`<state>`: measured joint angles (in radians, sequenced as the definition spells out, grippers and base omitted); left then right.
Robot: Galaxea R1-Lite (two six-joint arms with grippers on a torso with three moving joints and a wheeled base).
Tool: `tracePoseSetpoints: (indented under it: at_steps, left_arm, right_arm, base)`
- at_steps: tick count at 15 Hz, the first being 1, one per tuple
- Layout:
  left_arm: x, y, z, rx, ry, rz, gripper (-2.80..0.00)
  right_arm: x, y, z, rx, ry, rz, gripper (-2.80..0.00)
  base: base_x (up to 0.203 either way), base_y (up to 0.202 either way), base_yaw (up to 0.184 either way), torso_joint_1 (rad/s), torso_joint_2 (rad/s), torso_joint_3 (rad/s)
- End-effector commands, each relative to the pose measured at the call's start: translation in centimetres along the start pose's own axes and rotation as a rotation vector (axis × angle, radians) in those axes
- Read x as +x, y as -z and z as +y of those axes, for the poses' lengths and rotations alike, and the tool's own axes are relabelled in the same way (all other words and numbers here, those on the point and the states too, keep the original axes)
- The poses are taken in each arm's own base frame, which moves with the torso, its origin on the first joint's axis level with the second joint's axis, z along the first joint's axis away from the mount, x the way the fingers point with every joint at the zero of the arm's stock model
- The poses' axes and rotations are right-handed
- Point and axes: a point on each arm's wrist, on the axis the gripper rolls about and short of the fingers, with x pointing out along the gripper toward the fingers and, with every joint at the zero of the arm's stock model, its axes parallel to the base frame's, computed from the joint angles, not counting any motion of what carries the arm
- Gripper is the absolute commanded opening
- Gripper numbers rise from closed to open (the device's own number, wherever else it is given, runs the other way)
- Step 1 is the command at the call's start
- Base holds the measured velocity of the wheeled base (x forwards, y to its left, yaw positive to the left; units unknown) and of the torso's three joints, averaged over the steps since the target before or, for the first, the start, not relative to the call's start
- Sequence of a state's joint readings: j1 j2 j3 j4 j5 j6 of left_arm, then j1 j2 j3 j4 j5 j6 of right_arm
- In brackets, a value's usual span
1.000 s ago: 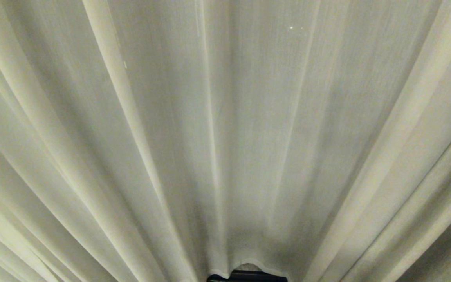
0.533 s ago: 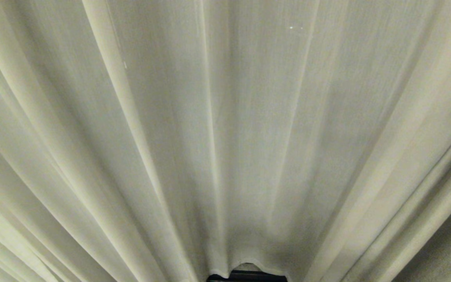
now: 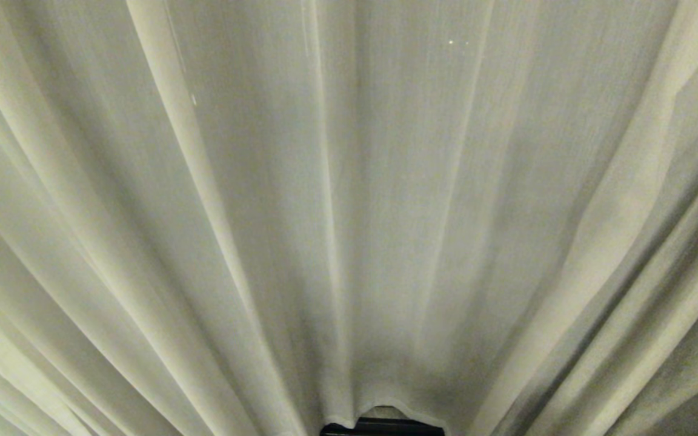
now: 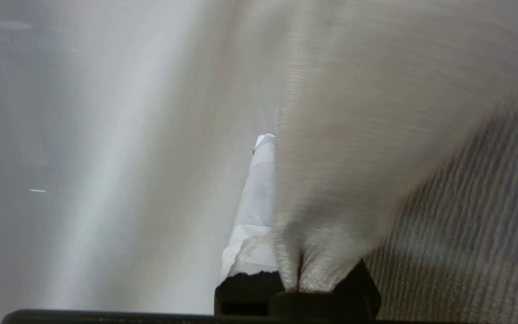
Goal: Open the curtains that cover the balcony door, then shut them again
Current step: Close the outer curtains on both sides
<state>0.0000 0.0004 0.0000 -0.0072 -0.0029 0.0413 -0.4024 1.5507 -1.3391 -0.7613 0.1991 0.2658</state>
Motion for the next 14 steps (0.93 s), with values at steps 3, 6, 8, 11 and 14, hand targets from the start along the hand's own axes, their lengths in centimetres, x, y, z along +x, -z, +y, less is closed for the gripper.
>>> tracePoseSetpoints:
  at_steps: [3,6,8,11,14]
  left_arm:
    - [0.0,0.0,0.0,0.000,0.000,-0.001,-2.80]
    - [0.0,0.0,0.0,0.001,0.000,-0.001,-2.80]
    - [0.0,0.0,0.0,0.000,0.000,-0.001,-2.80]
    - [0.0,0.0,0.0,0.000,0.000,-0.001,-2.80]
    - [0.0,0.0,0.0,0.000,0.000,-0.001,-2.80]
  right_arm:
    - [-2.3,-2.8,5.0,0.076,-0.146,-0.031,-2.80]
    - [-2.5,-2.5,7.2,0.094,-0.223,-0.021,-2.80]
    - [-2.5,-2.1,8.6,0.071,-0.272,-0.016,-2.80]
    - [-2.3,-1.0,11.4,0.088,-0.311,-0.001,-2.80]
    - [-1.9,0.8,15.1,0.091,-0.324,0.027,-2.80]
  base:
    - [0.000,0.000,0.000,0.000,0.00,0.000]
    - [0.000,0.000,0.000,0.000,0.00,0.000]
    - [0.000,0.000,0.000,0.000,0.00,0.000]
    - [0.000,0.000,0.000,0.000,0.00,0.000]
    - [0.000,0.000,0.000,0.000,0.00,0.000]
